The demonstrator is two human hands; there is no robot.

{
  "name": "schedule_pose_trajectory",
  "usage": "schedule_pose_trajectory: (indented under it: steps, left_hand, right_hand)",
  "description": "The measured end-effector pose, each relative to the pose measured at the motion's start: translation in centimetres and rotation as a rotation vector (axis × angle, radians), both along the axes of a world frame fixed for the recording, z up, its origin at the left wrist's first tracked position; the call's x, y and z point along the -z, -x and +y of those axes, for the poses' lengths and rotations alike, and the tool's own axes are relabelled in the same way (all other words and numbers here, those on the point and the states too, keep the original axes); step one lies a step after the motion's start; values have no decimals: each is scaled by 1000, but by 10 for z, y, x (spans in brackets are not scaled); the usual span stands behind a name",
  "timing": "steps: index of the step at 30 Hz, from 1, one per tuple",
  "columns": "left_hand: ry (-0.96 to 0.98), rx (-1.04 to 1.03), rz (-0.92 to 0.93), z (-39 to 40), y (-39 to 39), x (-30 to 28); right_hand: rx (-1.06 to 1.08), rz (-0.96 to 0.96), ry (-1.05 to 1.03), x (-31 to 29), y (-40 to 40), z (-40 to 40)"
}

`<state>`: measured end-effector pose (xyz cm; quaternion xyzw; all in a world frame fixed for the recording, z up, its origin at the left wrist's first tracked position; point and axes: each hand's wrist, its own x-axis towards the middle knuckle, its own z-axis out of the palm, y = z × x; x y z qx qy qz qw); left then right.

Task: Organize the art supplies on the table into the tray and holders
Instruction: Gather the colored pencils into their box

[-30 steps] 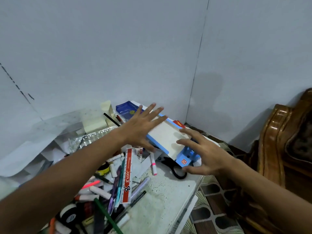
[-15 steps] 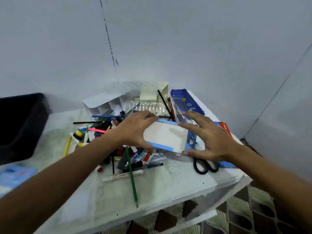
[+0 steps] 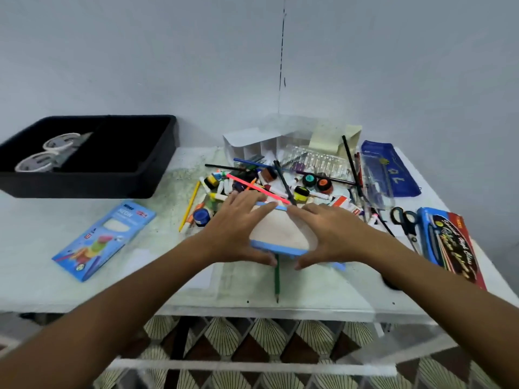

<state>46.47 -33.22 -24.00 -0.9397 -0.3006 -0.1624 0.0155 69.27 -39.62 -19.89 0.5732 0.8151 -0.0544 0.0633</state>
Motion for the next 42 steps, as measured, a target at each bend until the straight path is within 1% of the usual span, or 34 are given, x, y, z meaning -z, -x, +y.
schedule_pose_trajectory:
  steps: [3, 5, 7, 9, 11, 14, 17, 19, 23, 27, 29, 31, 34, 36, 39, 42]
  left_hand:
    - [71, -58, -106, -4, 7, 13]
    - [44, -84, -189, -8, 8, 23]
    - [11, -102, -267, -13, 5, 31]
    - [29, -145, -313, -16, 1, 37]
    - [115, -175, -290, -20, -3, 39]
    - [331, -172, -237, -29, -11, 43]
    - [421, -215, -211, -37, -20, 45]
    - [459, -241, -232, -40, -25, 45]
    - [593, -317, -309, -43, -34, 42]
    - [721, -367, -389, -35, -28, 35]
    - [707, -371, -378, -28, -17, 26]
    - [653, -383, -356, -19, -2, 15]
    - [497, -430, -321, -1, 25, 1]
    - [398, -470, -282, 11, 44, -2]
    - [315, -478, -181, 22, 69, 5]
    - [295, -463, -89, 25, 84, 17]
  right_hand:
    - [62, -49, -14, -1, -20, 0]
    - [79, -78, -22, -2, -32, -3]
    - [110, -68, -18, -3, -40, -7]
    - [151, -50, -12, -4, -47, -11]
    - [193, -42, -15, -5, -53, -13]
    - [254, -18, -1, -7, -59, -17]
    - [281, -4, -5, -6, -61, -22]
    - [293, 1, -7, -5, -61, -25]
    - [310, 27, -1, 1, -61, -27]
    - [302, 69, 5, 5, -58, -25]
    - [310, 97, 10, 6, -56, -23]
    - [312, 125, 9, 6, -53, -20]
    - [290, 163, 4, 3, -44, -16]
    - [234, 172, 21, 3, -35, -15]
    - [118, 167, 67, 11, -23, -13]
    - [-6, 127, 106, 22, -9, -17]
